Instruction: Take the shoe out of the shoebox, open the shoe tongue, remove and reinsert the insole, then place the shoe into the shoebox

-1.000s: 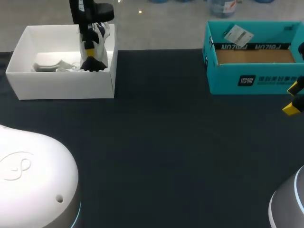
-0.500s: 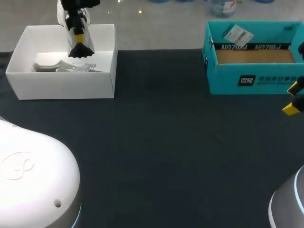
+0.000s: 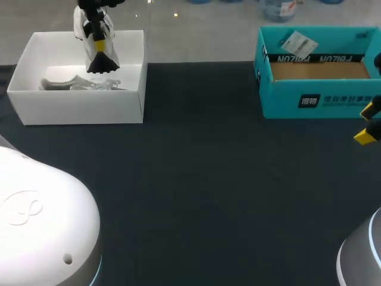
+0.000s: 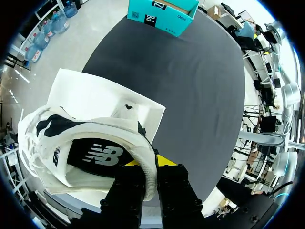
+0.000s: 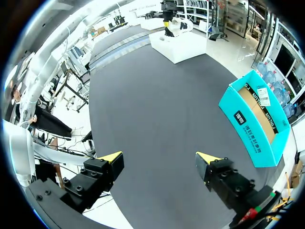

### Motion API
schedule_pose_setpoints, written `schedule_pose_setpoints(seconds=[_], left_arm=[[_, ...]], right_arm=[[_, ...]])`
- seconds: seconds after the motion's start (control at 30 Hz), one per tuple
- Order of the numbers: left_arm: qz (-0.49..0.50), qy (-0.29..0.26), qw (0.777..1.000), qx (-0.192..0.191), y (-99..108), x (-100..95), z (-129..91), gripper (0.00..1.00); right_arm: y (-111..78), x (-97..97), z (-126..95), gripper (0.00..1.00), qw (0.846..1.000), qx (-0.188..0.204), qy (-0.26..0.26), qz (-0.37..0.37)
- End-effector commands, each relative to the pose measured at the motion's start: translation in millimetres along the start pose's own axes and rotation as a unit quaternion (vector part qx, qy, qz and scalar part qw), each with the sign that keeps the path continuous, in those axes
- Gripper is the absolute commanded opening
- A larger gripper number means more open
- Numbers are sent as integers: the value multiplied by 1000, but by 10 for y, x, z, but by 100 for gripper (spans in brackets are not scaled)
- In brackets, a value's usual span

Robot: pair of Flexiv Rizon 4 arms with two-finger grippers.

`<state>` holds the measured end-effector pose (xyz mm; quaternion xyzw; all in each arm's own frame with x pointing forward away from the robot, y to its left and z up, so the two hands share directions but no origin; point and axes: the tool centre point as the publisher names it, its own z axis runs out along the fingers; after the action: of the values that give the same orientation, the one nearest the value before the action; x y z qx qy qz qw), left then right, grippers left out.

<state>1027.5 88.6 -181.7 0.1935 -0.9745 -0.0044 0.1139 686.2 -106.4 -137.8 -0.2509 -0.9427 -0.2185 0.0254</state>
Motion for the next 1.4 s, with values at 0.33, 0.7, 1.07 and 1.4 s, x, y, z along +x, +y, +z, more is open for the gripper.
schedule_pose_setpoints(seconds=[0.33, 0.7, 1.07, 1.4], left_arm=[[1, 1, 1000, -1, 0, -14, -19, 0], [67, 12, 998, -7, 92, -159, -113, 0], [332, 17, 938, -99, 410, -513, -237, 0], [586, 7, 803, -104, 776, -857, -347, 0]], right_arm=[[4, -9, 8, 100, 1000, 1, 0, 1], [4, -9, 8, 100, 1000, 1, 0, 1], [4, -9, 8, 100, 1000, 1, 0, 1], [4, -9, 8, 100, 1000, 1, 0, 1]])
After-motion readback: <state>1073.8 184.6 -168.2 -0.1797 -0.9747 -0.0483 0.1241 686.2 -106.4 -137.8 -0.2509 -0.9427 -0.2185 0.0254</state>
